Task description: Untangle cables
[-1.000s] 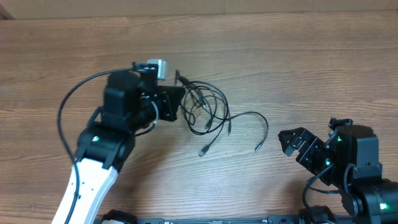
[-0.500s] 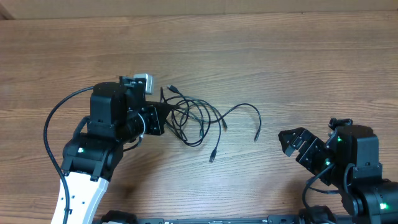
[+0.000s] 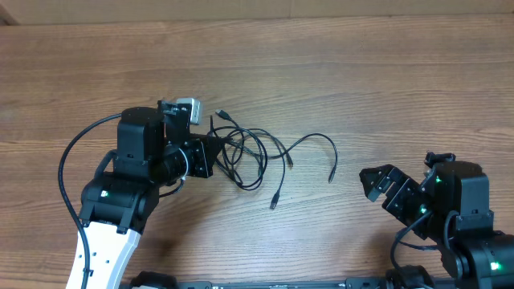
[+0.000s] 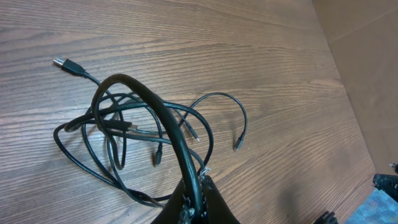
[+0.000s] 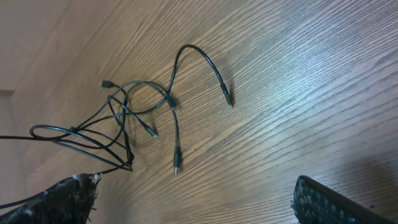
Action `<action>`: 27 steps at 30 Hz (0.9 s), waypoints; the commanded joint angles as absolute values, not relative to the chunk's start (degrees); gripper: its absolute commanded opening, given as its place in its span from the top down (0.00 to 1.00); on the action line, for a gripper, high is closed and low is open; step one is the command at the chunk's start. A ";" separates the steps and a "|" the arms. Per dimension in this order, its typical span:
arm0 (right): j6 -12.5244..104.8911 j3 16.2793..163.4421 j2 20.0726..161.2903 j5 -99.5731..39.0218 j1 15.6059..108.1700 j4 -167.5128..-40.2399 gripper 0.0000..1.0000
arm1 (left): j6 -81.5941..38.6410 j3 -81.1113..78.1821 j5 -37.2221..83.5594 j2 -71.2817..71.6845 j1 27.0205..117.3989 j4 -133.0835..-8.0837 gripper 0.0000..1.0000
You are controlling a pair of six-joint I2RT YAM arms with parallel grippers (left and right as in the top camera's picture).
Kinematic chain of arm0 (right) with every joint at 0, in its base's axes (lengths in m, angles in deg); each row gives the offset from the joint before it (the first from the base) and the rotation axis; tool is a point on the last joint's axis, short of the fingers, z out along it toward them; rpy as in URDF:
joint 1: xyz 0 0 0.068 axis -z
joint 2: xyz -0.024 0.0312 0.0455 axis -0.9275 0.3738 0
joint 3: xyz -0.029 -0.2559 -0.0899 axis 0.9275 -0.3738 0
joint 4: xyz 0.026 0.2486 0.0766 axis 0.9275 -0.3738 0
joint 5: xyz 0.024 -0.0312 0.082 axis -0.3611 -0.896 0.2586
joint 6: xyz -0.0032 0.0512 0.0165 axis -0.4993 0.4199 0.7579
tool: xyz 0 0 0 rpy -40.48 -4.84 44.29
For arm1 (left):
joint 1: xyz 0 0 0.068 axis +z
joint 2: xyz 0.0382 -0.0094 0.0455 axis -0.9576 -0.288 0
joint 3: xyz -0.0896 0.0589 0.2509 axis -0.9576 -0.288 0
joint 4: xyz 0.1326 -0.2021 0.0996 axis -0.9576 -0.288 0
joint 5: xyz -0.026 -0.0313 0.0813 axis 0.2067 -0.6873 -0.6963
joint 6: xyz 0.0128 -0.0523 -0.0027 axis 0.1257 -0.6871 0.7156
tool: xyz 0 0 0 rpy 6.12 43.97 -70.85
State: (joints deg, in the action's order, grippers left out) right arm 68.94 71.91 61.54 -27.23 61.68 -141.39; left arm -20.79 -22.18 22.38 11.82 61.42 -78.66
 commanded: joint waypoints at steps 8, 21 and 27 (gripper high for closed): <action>68.89 72.52 61.34 -28.04 61.92 -141.26 0.00 | -22.45 -21.92 30.14 12.61 61.55 -78.64 0.96; 68.89 72.52 61.34 -28.23 61.92 -141.26 0.00 | -27.50 -21.92 31.87 12.02 58.39 -78.35 0.96; 68.91 72.52 61.34 -28.23 61.92 -141.26 0.00 | -27.50 -21.94 27.98 9.89 55.81 -77.85 0.96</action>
State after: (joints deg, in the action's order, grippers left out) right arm 68.98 71.91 61.54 -27.31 61.68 -141.35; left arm -26.91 -22.16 29.70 11.27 56.92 -78.46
